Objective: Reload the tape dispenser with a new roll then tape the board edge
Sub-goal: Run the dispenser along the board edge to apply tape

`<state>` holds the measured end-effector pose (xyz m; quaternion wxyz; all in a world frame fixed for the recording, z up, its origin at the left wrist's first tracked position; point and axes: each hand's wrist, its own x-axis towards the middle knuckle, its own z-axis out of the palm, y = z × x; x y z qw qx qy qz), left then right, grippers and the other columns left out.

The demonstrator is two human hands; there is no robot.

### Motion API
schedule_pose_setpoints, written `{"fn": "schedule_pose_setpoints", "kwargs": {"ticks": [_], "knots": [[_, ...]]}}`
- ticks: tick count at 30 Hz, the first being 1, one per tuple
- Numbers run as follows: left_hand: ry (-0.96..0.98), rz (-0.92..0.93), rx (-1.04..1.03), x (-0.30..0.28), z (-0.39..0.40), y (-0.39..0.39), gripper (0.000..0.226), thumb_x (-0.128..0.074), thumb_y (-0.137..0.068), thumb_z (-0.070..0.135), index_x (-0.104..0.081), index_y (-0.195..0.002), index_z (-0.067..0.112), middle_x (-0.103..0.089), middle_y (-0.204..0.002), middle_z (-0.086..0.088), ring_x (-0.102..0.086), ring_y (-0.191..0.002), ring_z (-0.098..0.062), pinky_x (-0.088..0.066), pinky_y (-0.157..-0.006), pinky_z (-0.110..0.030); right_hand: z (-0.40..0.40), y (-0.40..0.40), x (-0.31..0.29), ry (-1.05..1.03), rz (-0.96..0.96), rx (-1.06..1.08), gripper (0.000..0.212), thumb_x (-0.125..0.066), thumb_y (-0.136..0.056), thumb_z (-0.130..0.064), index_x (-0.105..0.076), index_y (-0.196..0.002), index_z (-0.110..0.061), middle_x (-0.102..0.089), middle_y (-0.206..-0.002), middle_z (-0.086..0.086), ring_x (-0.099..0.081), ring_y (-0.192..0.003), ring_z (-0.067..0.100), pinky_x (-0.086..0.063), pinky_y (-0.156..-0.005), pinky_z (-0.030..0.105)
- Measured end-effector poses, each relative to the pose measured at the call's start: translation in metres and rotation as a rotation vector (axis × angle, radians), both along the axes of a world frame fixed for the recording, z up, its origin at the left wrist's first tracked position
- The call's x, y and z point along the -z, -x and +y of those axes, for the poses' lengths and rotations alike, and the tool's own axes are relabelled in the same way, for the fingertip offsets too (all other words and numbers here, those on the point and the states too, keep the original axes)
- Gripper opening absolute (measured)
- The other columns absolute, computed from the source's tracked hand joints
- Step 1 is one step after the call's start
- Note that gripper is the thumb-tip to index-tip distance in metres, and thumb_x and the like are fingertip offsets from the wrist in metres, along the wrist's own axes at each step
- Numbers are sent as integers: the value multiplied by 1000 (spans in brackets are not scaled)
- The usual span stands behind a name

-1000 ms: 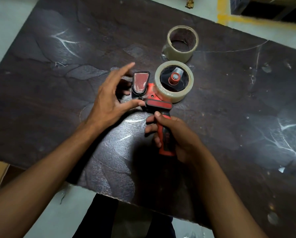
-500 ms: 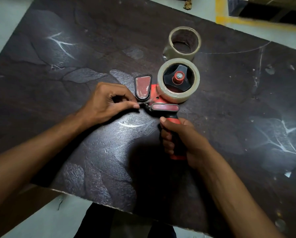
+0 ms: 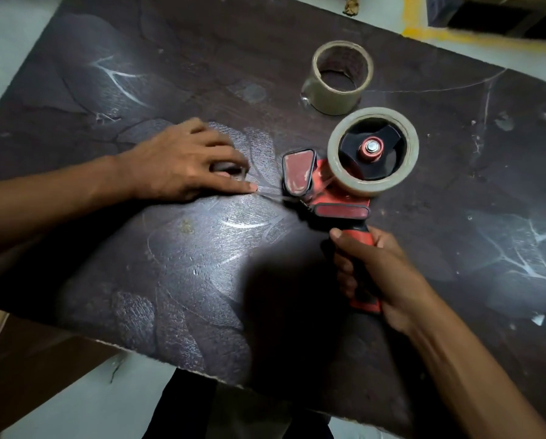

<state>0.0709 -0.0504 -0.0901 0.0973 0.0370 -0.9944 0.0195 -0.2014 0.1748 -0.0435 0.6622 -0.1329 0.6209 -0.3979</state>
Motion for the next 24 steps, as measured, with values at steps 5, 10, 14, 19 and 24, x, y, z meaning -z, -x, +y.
{"fn": "schedule_pose_setpoints", "kwargs": {"ticks": [5,10,14,19,24], "knots": [[146,-110,-137,-17,34,-8,49,-41,-107,38,-58,-151,28,-56,-158,-8,-48,-140,-32,-30,-110,-54,6,-7,-2,22,75,-10,21,-65,-101,-17,-52,-84,-17,-44,-55,2,-36,-39,12,-31,-37,20],[115,-275,-272,-25,50,-9,54,-34,-109,42,-50,-158,26,-59,-156,-6,-43,-154,-35,-22,-124,-58,10,-7,-3,74,160,-77,18,-66,-100,-16,-54,-87,-13,-46,-54,3,-37,-40,15,-33,-39,23],[60,-337,-333,-26,61,-16,62,-27,-112,50,-36,-166,21,-48,-166,-6,-29,-162,-35,-17,-131,-61,14,-9,1,95,175,-83,16,-67,-100,-17,-55,-91,-12,-47,-52,0,-38,-41,14,-35,-39,22],[94,-371,-399,-29,79,-10,75,-18,-109,64,-28,-168,20,-43,-168,-10,-19,-164,-35,-6,-132,-64,18,-11,1,92,169,-72,18,-67,-101,-16,-55,-88,-14,-48,-52,-1,-39,-41,14,-35,-38,21],[-46,-400,-386,-33,80,-10,68,-16,-108,68,-7,-170,41,-32,-173,-15,-30,-161,-37,-15,-133,-57,18,-13,5,61,265,-91,24,-76,-94,-16,-55,-83,-17,-48,-49,5,-39,-38,16,-34,-41,24]]}}
